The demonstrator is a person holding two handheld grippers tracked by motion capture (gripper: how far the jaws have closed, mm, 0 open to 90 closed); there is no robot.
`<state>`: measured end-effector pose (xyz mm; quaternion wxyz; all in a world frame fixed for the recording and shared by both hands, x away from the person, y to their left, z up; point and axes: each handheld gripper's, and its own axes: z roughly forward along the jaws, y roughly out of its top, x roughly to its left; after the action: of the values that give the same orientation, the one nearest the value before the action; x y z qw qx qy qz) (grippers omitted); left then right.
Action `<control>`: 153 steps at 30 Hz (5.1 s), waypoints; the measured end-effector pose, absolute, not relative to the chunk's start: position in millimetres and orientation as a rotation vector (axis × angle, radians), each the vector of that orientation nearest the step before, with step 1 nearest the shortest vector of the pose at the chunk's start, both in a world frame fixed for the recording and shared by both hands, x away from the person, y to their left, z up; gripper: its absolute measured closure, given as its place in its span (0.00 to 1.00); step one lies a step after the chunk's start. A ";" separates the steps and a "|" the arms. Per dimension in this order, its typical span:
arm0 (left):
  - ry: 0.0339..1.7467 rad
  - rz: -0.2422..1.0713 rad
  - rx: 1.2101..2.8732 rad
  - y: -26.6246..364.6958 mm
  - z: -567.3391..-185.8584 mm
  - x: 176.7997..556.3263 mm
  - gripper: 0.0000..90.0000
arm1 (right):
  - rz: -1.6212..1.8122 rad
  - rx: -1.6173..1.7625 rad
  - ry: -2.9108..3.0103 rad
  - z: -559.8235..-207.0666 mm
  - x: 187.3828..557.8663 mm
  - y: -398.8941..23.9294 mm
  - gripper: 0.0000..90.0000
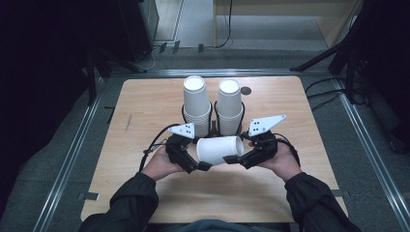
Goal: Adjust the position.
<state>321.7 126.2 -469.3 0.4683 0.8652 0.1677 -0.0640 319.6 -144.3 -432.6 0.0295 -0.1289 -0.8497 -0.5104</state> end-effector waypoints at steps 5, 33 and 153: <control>0.406 -0.160 2.114 118.5 -472.1 320.7 0.00 | -1.612 -0.391 -2.580 -431.1 318.7 -140.9 0.26; 0.435 -0.113 2.164 137.2 -453.4 326.2 0.13 | -1.559 -0.433 -2.640 -435.0 319.3 -138.0 0.15; 0.521 -0.178 2.135 127.5 -446.6 324.4 0.06 | -1.480 -0.255 -2.823 -456.8 315.2 -115.8 0.25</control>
<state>324.4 127.5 -446.6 0.4513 0.8642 0.2107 -0.0720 315.2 -115.8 -456.8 -0.0281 -0.0796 -0.8826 -0.4626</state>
